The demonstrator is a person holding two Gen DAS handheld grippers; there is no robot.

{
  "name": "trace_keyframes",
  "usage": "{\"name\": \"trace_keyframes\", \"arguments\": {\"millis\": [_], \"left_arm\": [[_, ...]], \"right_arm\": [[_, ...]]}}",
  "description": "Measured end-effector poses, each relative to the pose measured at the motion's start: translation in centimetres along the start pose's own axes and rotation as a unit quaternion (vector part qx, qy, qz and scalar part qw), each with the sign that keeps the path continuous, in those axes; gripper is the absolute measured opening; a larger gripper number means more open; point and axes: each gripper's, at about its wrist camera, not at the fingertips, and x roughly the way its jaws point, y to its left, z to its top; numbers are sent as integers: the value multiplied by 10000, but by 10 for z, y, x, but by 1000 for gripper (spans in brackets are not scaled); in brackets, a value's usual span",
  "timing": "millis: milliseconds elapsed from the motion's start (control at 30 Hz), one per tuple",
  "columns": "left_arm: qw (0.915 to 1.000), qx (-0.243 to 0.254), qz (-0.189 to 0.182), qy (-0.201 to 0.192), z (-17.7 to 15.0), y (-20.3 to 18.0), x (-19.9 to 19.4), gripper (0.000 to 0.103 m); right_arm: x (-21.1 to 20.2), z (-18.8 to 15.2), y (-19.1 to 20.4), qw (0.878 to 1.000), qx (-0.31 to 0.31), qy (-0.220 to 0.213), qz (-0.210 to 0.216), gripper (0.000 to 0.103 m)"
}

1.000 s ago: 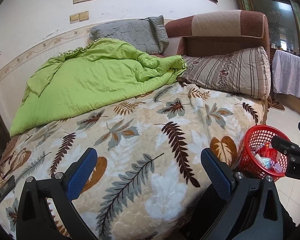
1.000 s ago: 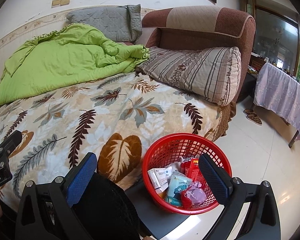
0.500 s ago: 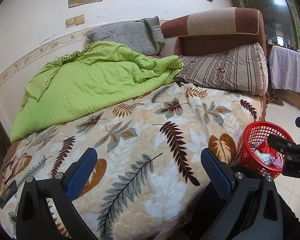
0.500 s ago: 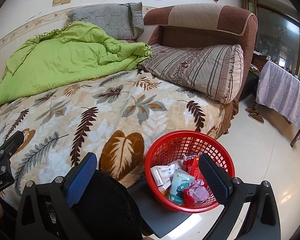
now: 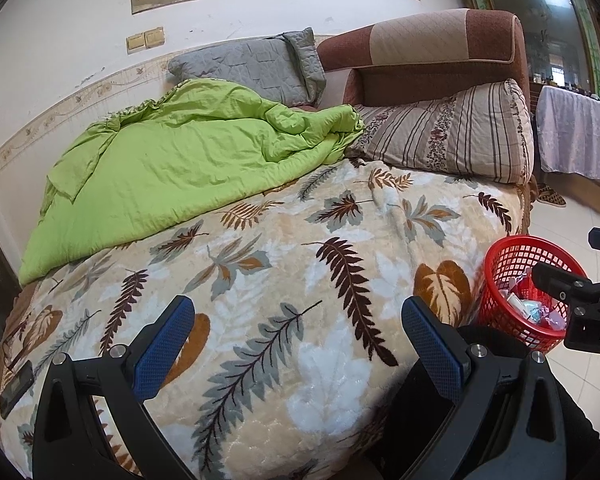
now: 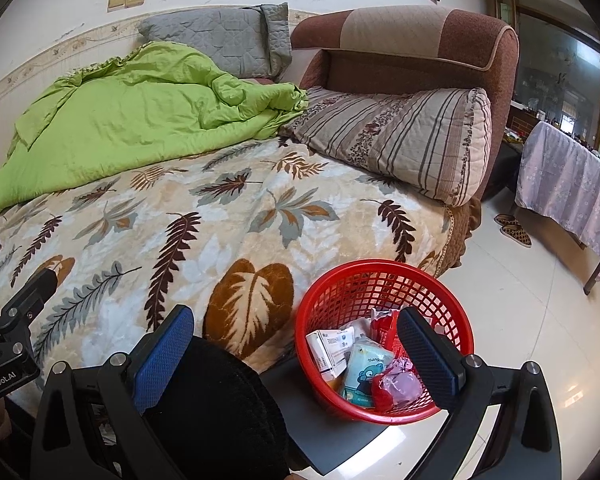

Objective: Collect trash

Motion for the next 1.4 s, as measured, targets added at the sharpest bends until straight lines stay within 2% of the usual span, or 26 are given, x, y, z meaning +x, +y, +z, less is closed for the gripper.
{"name": "trace_keyframes", "arguments": {"millis": [1400], "left_arm": [[9999, -71, -53, 103, -7, 14, 8, 103]], "right_arm": [[3, 3, 9, 10000, -84, 19, 44, 103]]}}
